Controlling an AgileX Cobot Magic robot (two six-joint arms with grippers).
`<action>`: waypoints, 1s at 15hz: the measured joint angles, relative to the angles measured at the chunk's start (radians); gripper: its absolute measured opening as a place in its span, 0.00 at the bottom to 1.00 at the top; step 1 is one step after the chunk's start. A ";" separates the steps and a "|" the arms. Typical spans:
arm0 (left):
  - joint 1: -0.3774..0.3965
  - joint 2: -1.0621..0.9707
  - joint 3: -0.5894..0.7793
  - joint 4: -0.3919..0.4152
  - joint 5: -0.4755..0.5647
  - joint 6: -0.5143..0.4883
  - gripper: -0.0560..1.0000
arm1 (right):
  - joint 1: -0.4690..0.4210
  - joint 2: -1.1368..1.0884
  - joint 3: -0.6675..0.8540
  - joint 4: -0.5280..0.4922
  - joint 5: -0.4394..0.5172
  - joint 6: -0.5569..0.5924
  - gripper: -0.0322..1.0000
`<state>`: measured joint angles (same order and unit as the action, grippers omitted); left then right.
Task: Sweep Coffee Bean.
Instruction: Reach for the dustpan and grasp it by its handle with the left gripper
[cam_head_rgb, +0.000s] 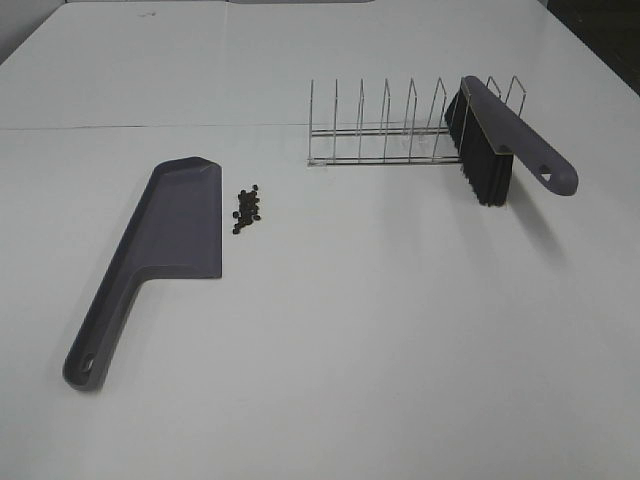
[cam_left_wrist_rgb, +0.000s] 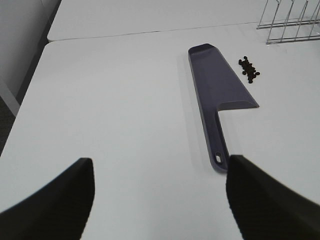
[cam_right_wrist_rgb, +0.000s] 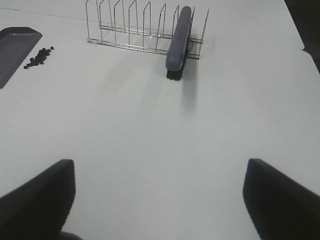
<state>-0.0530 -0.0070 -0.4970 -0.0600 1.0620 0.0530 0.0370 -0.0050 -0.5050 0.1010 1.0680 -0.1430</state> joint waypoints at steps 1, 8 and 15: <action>0.000 0.000 0.000 0.000 0.000 0.000 0.70 | 0.000 0.000 0.000 0.000 0.000 0.000 0.84; 0.000 0.000 0.000 0.000 0.000 0.000 0.70 | 0.000 0.000 0.000 0.000 0.000 0.000 0.84; 0.000 0.000 0.000 0.000 0.000 0.000 0.70 | 0.000 0.000 0.000 0.000 0.000 0.000 0.84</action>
<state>-0.0530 -0.0070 -0.4970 -0.0600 1.0620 0.0530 0.0370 -0.0050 -0.5050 0.1010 1.0680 -0.1430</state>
